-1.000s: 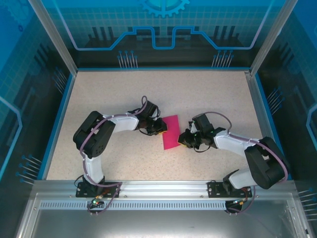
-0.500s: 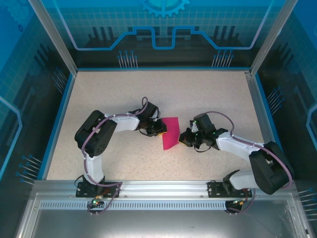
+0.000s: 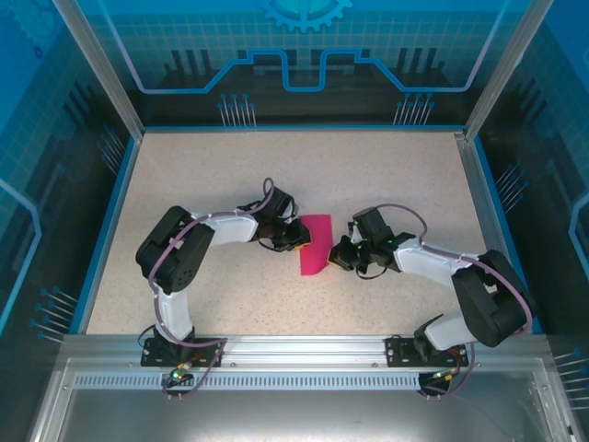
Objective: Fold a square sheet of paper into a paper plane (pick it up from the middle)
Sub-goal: Third fold the triangle at the center of the table.
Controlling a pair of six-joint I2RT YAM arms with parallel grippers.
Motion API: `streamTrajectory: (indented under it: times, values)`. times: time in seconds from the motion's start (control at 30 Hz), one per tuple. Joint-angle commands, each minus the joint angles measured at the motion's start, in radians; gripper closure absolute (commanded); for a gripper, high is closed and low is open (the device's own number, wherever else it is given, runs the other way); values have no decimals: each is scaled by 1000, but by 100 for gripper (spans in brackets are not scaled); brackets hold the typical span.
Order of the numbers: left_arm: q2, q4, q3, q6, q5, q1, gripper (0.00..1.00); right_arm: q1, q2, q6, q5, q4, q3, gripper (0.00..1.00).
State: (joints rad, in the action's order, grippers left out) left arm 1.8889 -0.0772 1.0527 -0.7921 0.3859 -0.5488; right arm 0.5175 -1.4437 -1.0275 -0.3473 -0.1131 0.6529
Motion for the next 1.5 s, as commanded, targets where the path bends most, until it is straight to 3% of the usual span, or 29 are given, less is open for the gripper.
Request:
streamTrajectory:
  times: [0.0,0.4,0.87,1.47]
  values:
    - [-29,-23,43,44,-34,12,80,13,-24,17,32,-61,50,99]
    - [-9,1,50,76,-10,43,79,18,-81,35,86,-150,128,100]
    - [29,-24,84,95,-29,48,79,15,-22,102,17,-255,73,100]
    - [62,-52,24,116,-81,47,83,66,-91,100,83,-252,182,100]
